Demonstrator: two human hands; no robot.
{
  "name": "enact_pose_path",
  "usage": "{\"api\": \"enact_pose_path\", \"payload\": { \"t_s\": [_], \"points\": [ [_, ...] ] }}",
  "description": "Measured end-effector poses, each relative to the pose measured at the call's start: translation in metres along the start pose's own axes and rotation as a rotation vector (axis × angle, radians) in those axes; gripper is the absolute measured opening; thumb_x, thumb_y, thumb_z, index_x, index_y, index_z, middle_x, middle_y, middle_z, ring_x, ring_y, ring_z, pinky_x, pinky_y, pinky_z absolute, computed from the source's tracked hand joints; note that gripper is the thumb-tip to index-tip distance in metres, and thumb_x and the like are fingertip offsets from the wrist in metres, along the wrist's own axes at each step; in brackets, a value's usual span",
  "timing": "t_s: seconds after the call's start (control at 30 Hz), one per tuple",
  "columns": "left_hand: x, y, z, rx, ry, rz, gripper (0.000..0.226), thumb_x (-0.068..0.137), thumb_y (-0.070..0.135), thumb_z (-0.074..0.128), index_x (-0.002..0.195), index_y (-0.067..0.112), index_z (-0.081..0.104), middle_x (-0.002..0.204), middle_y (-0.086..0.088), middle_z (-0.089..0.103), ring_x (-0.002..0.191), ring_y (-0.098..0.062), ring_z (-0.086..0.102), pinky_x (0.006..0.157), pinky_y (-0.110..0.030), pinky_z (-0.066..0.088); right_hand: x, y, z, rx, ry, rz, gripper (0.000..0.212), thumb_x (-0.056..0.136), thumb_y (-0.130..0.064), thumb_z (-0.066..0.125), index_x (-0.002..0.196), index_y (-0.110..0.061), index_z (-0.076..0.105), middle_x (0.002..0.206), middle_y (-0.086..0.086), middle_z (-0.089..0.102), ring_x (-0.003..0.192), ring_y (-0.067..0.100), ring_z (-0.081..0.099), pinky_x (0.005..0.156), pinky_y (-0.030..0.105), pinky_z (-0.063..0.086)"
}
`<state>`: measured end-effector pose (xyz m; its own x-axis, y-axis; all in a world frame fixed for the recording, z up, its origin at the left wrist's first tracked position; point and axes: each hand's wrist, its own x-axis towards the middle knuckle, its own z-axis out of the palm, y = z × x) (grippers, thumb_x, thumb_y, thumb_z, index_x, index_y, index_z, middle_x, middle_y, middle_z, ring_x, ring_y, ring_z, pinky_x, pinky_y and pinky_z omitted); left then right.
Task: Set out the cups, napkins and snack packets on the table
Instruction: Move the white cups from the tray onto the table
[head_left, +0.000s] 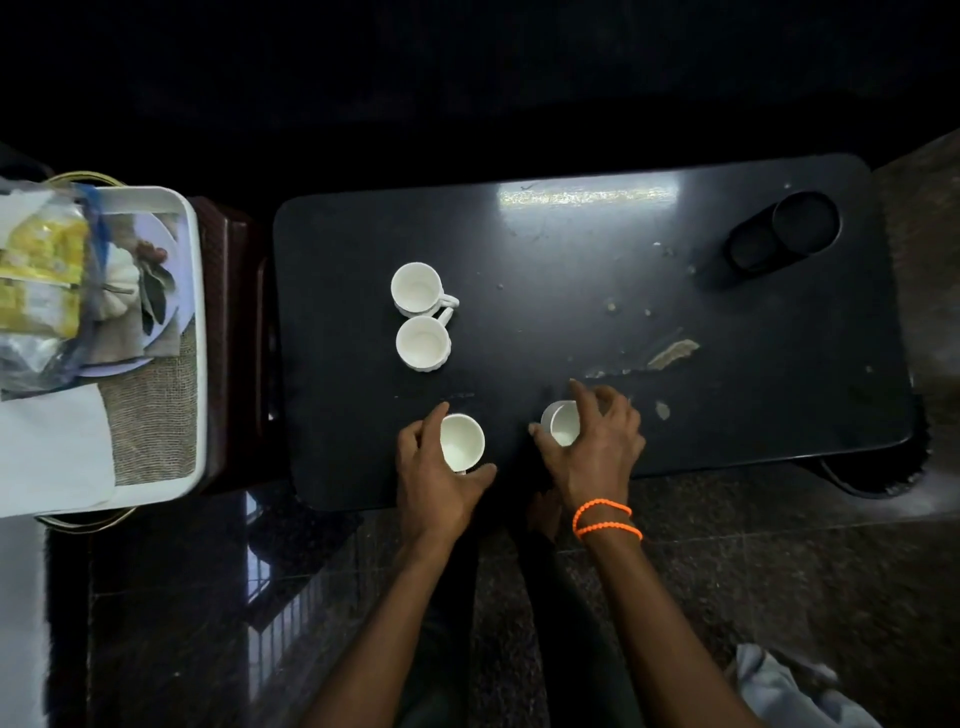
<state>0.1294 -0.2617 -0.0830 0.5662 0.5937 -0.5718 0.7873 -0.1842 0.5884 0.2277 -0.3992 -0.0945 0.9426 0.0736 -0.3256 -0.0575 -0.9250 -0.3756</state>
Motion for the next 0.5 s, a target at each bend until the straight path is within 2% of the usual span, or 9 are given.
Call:
{"api": "enact_pose_path", "payload": {
  "t_s": [0.07, 0.13, 0.2, 0.3, 0.37, 0.4, 0.47, 0.5],
  "points": [
    [0.004, 0.005, -0.004, -0.022, 0.019, -0.014, 0.101, 0.070, 0.046, 0.089, 0.156, 0.027, 0.040, 0.150, -0.003, 0.041, 0.139, -0.021, 0.046, 0.117, -0.043, 0.042, 0.006, -0.018, -0.001, 0.071, 0.095, -0.042, 0.059, 0.078, -0.040, 0.082, 0.131, -0.018, 0.065, 0.131, 0.016, 0.058, 0.123, 0.037, 0.051, 0.098, 0.050, 0.043],
    [0.018, 0.011, -0.014, -0.122, 0.099, -0.022, 0.093, 0.080, 0.052, 0.080, 0.157, 0.021, 0.039, 0.155, -0.006, 0.041, 0.143, -0.023, 0.044, 0.120, -0.042, 0.038, 0.016, -0.042, 0.004, 0.207, 0.117, -0.118, 0.048, 0.083, -0.030, 0.078, 0.125, -0.010, 0.069, 0.121, 0.018, 0.064, 0.116, 0.039, 0.057, 0.097, 0.043, 0.044],
    [0.045, 0.019, -0.028, -0.208, 0.175, -0.044, 0.077, 0.092, 0.045, 0.071, 0.157, 0.016, 0.041, 0.156, -0.010, 0.045, 0.144, -0.027, 0.046, 0.120, -0.040, 0.036, 0.027, -0.069, 0.014, 0.345, -0.012, -0.136, 0.040, 0.087, -0.023, 0.076, 0.123, -0.004, 0.070, 0.122, 0.019, 0.068, 0.118, 0.039, 0.060, 0.102, 0.036, 0.042],
    [0.085, 0.035, -0.044, -0.254, 0.129, -0.091, 0.058, 0.103, 0.040, 0.054, 0.154, 0.015, 0.047, 0.159, -0.009, 0.048, 0.147, -0.025, 0.044, 0.123, -0.039, 0.032, 0.043, -0.105, 0.027, 0.477, -0.281, -0.053, 0.042, 0.093, -0.023, 0.069, 0.131, -0.007, 0.066, 0.134, 0.017, 0.066, 0.128, 0.031, 0.060, 0.108, 0.033, 0.043],
    [0.100, 0.045, -0.046, -0.335, 0.085, -0.102, 0.044, 0.104, 0.038, 0.050, 0.141, 0.016, 0.062, 0.147, -0.007, 0.061, 0.139, -0.025, 0.054, 0.118, -0.040, 0.040, 0.050, -0.120, 0.033, 0.558, -0.395, 0.008, 0.039, 0.091, -0.020, 0.066, 0.129, -0.013, 0.069, 0.129, 0.013, 0.071, 0.122, 0.029, 0.065, 0.105, 0.036, 0.048],
    [0.102, 0.048, -0.046, -0.351, 0.090, -0.104, 0.041, 0.104, 0.039, 0.049, 0.132, 0.018, 0.069, 0.136, -0.005, 0.069, 0.131, -0.025, 0.060, 0.109, -0.039, 0.046, 0.052, -0.124, 0.034, 0.583, -0.434, 0.023, 0.038, 0.090, -0.019, 0.065, 0.127, -0.016, 0.070, 0.125, 0.009, 0.074, 0.118, 0.027, 0.067, 0.103, 0.035, 0.050],
    [0.103, 0.053, -0.046, -0.354, 0.113, -0.107, 0.043, 0.100, 0.048, 0.047, 0.117, 0.022, 0.076, 0.117, -0.001, 0.076, 0.117, -0.025, 0.068, 0.096, -0.037, 0.052, 0.055, -0.127, 0.034, 0.616, -0.469, 0.036, 0.039, 0.087, -0.019, 0.063, 0.126, -0.020, 0.070, 0.121, 0.004, 0.075, 0.115, 0.023, 0.069, 0.100, 0.030, 0.050],
    [0.102, 0.055, -0.044, -0.367, 0.121, -0.118, 0.048, 0.097, 0.054, 0.046, 0.111, 0.022, 0.078, 0.111, -0.002, 0.078, 0.111, -0.026, 0.070, 0.097, -0.041, 0.055, 0.056, -0.125, 0.033, 0.631, -0.468, 0.041, 0.039, 0.086, -0.021, 0.062, 0.124, -0.022, 0.072, 0.118, 0.002, 0.076, 0.112, 0.020, 0.069, 0.099, 0.029, 0.051]
  ]
}}
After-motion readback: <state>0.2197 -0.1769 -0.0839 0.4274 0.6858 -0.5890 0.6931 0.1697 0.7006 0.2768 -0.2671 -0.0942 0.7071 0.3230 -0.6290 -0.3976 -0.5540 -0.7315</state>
